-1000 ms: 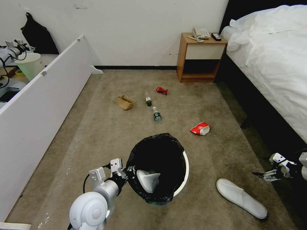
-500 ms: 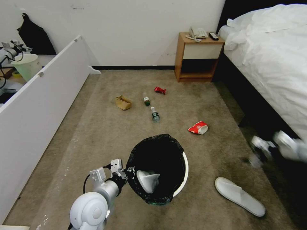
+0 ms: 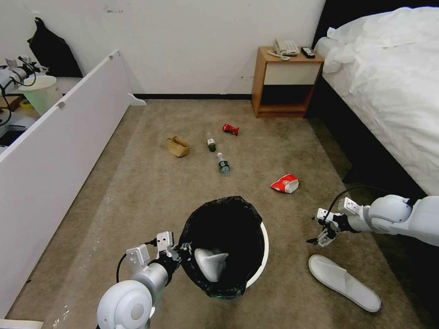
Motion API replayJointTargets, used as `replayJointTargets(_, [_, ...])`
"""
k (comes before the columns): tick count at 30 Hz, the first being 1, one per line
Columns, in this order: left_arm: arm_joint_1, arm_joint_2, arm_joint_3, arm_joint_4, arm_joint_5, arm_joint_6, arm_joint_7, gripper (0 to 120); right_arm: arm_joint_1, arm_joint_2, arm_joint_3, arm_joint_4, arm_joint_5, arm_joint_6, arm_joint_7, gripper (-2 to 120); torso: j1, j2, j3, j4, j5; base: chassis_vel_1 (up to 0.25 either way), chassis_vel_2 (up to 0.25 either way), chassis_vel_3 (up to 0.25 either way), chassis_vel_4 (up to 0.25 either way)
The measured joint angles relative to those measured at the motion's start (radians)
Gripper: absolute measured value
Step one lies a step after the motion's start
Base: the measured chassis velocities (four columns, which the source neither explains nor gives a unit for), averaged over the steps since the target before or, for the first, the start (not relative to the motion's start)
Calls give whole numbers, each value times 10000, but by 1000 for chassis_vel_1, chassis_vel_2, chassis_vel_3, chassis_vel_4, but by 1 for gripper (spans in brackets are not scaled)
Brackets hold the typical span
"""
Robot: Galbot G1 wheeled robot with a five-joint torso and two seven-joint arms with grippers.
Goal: Pick up the trash bin, then pick up the garbage from the floor and place it into the trash bin.
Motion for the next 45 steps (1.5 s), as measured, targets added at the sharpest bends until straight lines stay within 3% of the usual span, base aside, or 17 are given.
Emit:
replayJointTargets(5, [38, -14, -9, -8, 42, -1, 17, 2, -203, -16, -77, -5, -2, -2, -16, 100, 0, 0, 0, -9, 4, 0, 0, 0, 0])
replayJointTargets(15, [79, -84, -95, -65, 157, -11, 77, 2, -292, -59, -103, -25, 5, -1, -7, 100, 0, 0, 0, -4, 4, 0, 0, 0, 0])
replayJointTargets(30, [50, -175, -135, -3, 257, -30, 156, 2, 757, 595, -1592, 154, 385, -140, 61, 100, 0, 1, 0, -4, 3, 0, 0, 0, 0])
replayJointTargets(45, [25, -100, -169, 18, 250, -50, 197, 2, 926, 561, -2045, 158, 724, -318, 205, 100, 0, 1, 0, -6, 4, 0, 0, 0, 0])
